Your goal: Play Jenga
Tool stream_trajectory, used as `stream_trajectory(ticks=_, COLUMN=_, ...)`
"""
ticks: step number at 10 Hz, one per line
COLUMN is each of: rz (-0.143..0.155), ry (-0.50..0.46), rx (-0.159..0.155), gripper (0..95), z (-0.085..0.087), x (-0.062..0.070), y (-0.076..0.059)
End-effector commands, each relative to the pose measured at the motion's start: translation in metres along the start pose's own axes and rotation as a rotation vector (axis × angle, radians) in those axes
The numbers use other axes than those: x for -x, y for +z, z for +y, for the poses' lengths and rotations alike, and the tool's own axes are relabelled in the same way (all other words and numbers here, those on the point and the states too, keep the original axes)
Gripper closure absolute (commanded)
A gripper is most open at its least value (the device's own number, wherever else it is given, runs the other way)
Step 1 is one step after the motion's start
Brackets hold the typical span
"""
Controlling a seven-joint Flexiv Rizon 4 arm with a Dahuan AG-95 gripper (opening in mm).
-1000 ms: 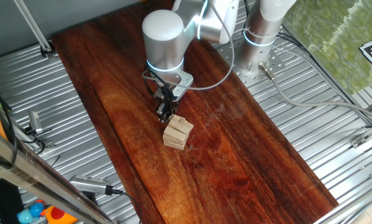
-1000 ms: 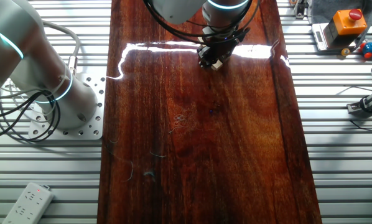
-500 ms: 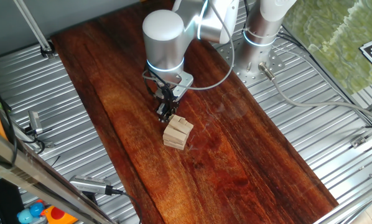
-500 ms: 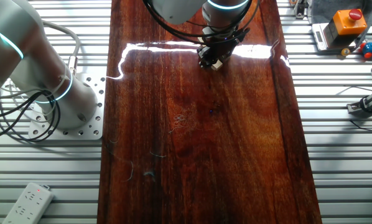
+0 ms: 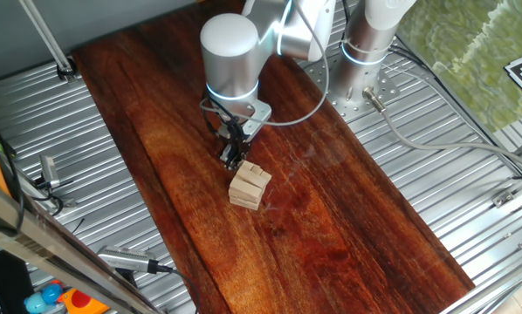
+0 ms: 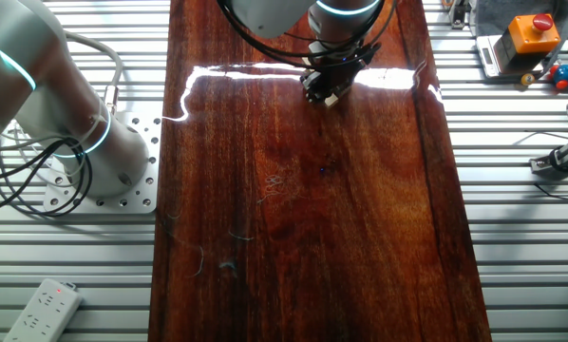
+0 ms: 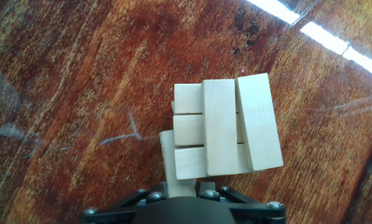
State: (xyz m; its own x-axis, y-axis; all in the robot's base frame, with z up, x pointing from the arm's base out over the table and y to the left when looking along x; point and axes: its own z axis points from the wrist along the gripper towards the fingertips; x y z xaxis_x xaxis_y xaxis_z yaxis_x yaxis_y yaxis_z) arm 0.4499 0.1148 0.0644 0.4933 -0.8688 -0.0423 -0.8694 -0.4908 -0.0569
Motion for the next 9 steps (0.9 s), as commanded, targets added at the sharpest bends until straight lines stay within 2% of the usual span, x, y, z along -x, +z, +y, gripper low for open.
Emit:
stream_trajectory(ticks=1, rz=-0.002, ry=-0.003, rx=-0.003, gripper=76.0, z=-0.0003, x=-0.0002, y=0.0007)
stream_trajectory(ticks=9, rz=-0.002, ry=-0.014, rx=-0.03, gripper=76.0, z=0.0002, x=0.0, y=0.0009)
